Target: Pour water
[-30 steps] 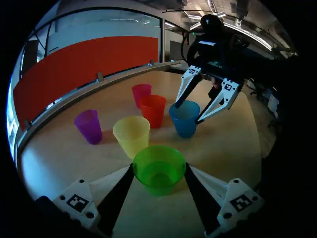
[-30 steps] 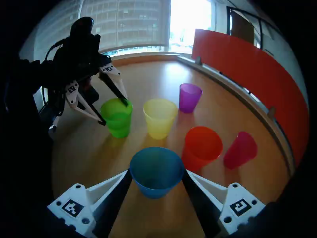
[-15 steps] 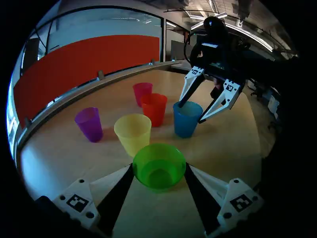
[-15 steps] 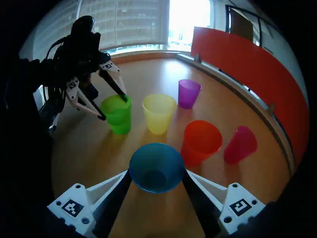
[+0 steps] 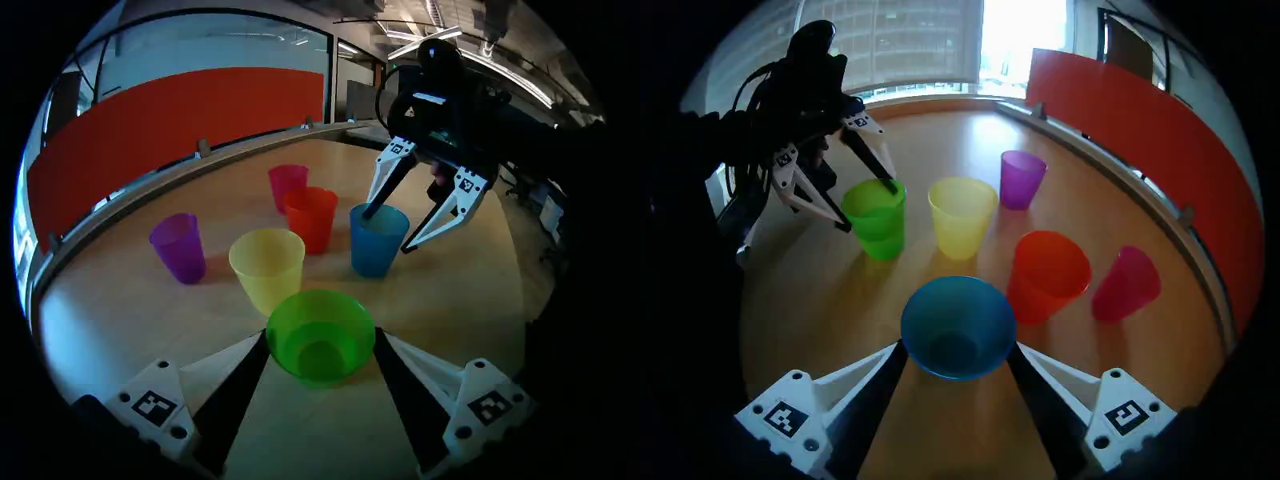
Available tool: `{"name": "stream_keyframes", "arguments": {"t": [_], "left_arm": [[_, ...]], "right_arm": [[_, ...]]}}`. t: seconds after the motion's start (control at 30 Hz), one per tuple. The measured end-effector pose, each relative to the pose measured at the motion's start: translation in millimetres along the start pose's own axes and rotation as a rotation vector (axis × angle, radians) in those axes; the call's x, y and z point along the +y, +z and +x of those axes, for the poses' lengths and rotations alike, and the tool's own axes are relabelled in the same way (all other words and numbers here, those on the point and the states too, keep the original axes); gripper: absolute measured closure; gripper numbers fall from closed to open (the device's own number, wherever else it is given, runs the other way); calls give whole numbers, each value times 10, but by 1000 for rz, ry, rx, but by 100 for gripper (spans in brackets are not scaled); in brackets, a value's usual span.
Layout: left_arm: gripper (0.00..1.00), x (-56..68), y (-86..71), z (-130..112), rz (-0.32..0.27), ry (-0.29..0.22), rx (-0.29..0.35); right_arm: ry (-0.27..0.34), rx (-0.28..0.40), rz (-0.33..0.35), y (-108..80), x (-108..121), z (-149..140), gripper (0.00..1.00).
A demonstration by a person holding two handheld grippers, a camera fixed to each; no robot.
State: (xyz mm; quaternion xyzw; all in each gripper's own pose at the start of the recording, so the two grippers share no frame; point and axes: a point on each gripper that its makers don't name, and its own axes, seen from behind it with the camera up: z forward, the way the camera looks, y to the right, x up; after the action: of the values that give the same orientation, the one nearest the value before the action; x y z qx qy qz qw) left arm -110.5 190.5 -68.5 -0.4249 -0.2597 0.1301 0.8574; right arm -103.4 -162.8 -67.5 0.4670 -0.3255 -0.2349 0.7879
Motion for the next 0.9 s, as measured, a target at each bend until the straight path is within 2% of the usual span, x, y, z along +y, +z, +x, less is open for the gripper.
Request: {"name": "stream_keyframes", "arguments": {"t": [0.1, 0.4, 0.9], "left_arm": [[7, 0, -4, 0, -3, -4, 0], [7, 3, -28, -51, 7, 30, -22], [7, -37, -241, -175, 46, 39, -50]], "right_arm": [[-2, -2, 0, -8, -9, -14, 5], [3, -6, -8, -39, -1, -71, 5], [20, -9, -42, -206, -32, -221, 5]]}}
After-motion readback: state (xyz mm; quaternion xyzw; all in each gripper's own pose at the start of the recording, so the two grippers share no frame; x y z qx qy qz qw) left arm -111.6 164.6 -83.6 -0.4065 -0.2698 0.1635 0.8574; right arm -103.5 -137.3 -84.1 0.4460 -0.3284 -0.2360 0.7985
